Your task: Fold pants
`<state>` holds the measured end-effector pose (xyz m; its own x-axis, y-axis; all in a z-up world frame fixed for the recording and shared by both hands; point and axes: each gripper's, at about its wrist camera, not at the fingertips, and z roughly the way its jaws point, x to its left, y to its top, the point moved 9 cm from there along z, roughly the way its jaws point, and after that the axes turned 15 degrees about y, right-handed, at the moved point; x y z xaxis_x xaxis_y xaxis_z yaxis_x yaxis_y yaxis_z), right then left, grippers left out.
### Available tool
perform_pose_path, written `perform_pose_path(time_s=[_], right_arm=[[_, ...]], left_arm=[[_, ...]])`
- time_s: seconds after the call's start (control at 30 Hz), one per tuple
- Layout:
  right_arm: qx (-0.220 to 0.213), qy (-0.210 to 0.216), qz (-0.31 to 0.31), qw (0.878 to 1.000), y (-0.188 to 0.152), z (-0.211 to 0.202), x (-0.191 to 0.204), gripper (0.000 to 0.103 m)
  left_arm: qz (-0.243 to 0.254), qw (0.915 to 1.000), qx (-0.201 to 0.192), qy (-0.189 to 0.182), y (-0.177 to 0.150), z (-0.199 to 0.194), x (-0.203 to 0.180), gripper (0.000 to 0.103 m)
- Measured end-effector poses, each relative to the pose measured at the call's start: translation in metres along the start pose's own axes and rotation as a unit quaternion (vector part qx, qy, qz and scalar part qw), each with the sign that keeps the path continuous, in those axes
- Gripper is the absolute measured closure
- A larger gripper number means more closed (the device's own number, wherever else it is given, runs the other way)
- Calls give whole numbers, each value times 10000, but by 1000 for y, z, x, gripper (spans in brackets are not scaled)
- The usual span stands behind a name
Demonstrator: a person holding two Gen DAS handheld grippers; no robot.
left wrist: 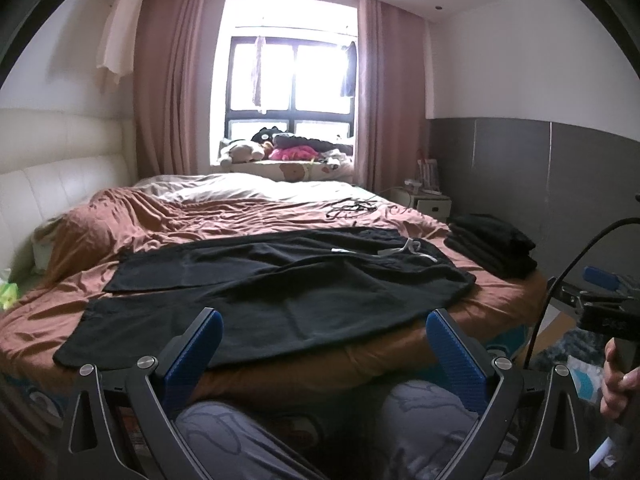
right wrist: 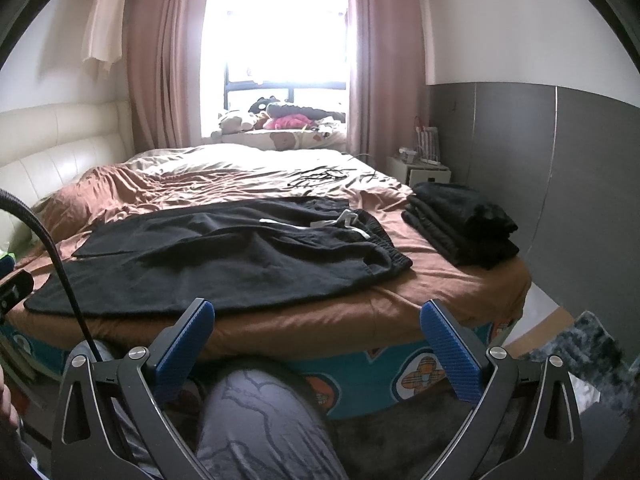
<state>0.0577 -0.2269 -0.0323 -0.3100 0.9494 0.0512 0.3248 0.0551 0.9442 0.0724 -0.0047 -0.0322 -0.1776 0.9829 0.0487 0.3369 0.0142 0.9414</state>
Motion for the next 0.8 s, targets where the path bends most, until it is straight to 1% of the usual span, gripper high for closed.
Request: perform_pose_path(time_s=[0.43, 0.8], right_arm=[[-28, 58, -31, 10000, 0, -2, 0, 0], [5, 23, -125, 9999, 1, -4, 0, 0]], left_arm=[[-39, 10000, 15, -77, -3, -2, 0, 0], [-151, 9998, 115, -25, -9, -1, 6, 0]])
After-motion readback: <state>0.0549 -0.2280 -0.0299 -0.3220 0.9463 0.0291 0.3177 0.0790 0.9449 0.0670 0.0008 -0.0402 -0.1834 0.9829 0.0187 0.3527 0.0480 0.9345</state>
